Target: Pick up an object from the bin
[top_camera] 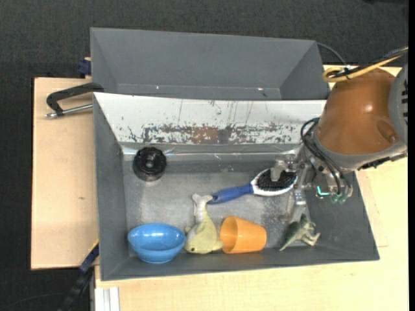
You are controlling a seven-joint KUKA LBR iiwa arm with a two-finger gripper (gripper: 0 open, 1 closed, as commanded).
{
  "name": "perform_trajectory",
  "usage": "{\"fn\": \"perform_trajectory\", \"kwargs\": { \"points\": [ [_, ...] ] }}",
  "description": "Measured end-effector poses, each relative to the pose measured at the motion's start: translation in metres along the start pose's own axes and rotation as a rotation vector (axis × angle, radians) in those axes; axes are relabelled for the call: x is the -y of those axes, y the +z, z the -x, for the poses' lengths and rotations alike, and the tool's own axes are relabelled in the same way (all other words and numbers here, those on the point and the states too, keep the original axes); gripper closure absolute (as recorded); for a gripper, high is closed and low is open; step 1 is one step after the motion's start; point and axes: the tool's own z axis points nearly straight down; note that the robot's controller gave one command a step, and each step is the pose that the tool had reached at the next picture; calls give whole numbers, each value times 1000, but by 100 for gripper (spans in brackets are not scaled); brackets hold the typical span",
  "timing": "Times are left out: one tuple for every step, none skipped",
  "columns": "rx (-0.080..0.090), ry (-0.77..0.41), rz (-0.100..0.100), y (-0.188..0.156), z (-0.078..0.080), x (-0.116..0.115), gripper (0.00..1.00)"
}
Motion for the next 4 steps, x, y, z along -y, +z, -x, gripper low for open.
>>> {"fn": "perform_trajectory", "kwargs": {
  "points": [
    [6, -69, 1, 108, 51, -18, 0],
    [8, -69, -1, 104, 51, -17, 100],
    [8, -912, -5, 105, 25, 56, 100],
    [19, -872, -10, -30, 32, 42, 100]
  ]
}}
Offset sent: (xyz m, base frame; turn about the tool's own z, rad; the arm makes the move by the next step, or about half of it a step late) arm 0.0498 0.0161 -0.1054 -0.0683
